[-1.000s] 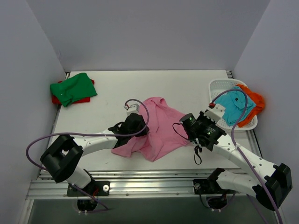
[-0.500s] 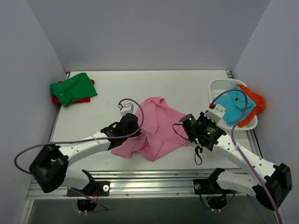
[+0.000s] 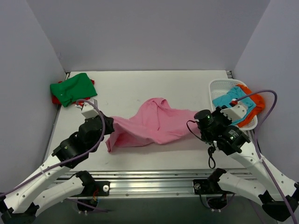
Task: Fold and stack the t-shirts
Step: Flatten the tshirt out
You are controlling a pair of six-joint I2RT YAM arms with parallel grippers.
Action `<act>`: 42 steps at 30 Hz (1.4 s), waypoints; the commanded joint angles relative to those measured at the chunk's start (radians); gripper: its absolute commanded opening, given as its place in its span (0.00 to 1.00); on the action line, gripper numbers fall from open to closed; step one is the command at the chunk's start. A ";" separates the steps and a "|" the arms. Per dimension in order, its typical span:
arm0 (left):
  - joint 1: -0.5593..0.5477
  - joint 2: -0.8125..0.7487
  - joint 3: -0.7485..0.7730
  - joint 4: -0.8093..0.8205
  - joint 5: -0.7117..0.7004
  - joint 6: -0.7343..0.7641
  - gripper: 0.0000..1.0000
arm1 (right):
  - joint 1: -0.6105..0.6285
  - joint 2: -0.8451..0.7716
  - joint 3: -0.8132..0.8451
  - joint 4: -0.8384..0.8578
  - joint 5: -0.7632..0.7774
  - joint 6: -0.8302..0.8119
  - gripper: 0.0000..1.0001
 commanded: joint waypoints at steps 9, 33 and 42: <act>-0.018 -0.238 0.144 -0.150 -0.176 0.088 0.02 | 0.011 -0.200 0.208 0.069 0.086 -0.169 0.00; -0.014 -0.273 0.355 0.411 0.050 0.426 0.02 | -0.015 -0.194 0.429 0.947 -0.837 -0.731 0.00; -0.014 -0.114 0.304 0.632 -0.125 0.602 0.02 | -0.015 0.168 0.618 0.964 -0.482 -0.887 0.00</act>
